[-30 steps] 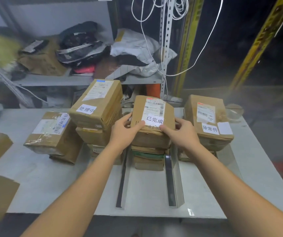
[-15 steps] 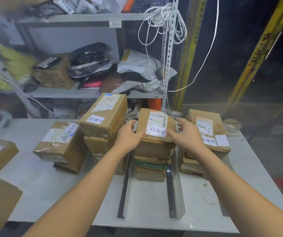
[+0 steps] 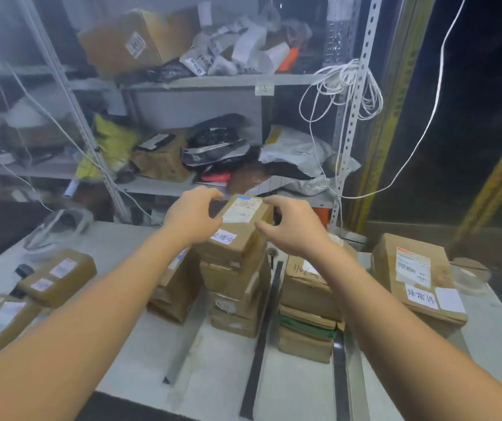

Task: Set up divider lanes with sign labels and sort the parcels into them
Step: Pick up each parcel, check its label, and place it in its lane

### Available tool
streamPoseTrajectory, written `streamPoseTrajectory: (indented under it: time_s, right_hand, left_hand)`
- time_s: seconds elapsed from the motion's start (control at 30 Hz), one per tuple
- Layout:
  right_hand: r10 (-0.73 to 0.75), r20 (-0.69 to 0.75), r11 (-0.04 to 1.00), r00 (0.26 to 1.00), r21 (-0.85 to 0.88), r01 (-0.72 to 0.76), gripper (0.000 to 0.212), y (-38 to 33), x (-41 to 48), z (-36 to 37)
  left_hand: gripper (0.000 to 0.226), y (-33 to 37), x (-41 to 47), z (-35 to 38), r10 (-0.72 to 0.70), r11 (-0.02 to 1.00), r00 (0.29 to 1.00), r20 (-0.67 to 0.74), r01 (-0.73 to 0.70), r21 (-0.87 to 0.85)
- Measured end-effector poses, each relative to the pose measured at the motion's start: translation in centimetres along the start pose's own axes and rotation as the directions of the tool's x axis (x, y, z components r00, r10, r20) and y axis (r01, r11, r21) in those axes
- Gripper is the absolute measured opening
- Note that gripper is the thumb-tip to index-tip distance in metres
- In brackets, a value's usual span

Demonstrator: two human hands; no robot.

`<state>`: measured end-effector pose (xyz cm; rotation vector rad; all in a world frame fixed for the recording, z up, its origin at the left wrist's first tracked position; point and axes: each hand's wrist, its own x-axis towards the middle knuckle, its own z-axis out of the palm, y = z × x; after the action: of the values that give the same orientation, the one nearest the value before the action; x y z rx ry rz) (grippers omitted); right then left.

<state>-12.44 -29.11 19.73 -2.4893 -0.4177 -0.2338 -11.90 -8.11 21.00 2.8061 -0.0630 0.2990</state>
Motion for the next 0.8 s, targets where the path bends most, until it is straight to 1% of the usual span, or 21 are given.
streamPoseTrajectory:
  time_s: [0.07,0.13,0.27,0.33,0.43,0.53,0.67,0.8]
  right_hand:
    - [-0.024,0.019,0.998,1.000,-0.049,0.025,0.056,-2.5,1.1,1.4]
    - [-0.046,0.050,0.996,0.998,-0.080,0.050,0.055,-5.1,2.0,3.5]
    - [-0.114,0.115,0.979,0.987,-0.155,0.132,0.054,-11.3,3.7,9.0]
    - [-0.127,0.130,0.971,0.983,-0.186,0.150,0.055,-14.6,4.5,12.3]
    - [-0.098,0.151,0.968,0.984,-0.215,0.130,0.054,-19.5,5.1,18.1]
    - [-0.054,0.225,0.958,0.973,-0.264,0.114,0.056,-24.3,5.6,23.7]
    - [-0.033,0.250,0.948,0.968,-0.298,0.110,0.056,-28.9,7.2,29.1]
    - [-0.011,0.297,0.938,0.955,-0.327,0.112,0.055,-31.7,9.1,33.3]
  left_hand:
    - [0.052,-3.2,-0.5,-0.6,-0.039,0.989,0.999,0.013,0.037,0.145]
    - [0.057,-6.9,-1.5,-0.9,-0.067,0.967,0.997,0.036,0.056,0.248]
    - [0.065,-15.5,-3.5,-2.8,-0.067,0.930,0.996,0.063,0.040,0.365]
    - [0.070,-20.5,-4.5,-4.3,-0.072,0.920,0.994,0.078,0.036,0.390]
    - [0.077,-28.3,-5.7,-6.6,-0.104,0.918,0.990,0.099,0.057,0.394]
    - [0.078,-35.8,-6.6,-8.7,-0.135,0.931,0.986,0.102,0.091,0.353]
    - [0.069,-44.9,-7.0,-10.3,-0.143,0.963,0.982,0.120,0.111,0.245]
    - [0.063,-51.7,-6.9,-10.3,-0.184,0.976,0.974,0.132,0.166,0.142]
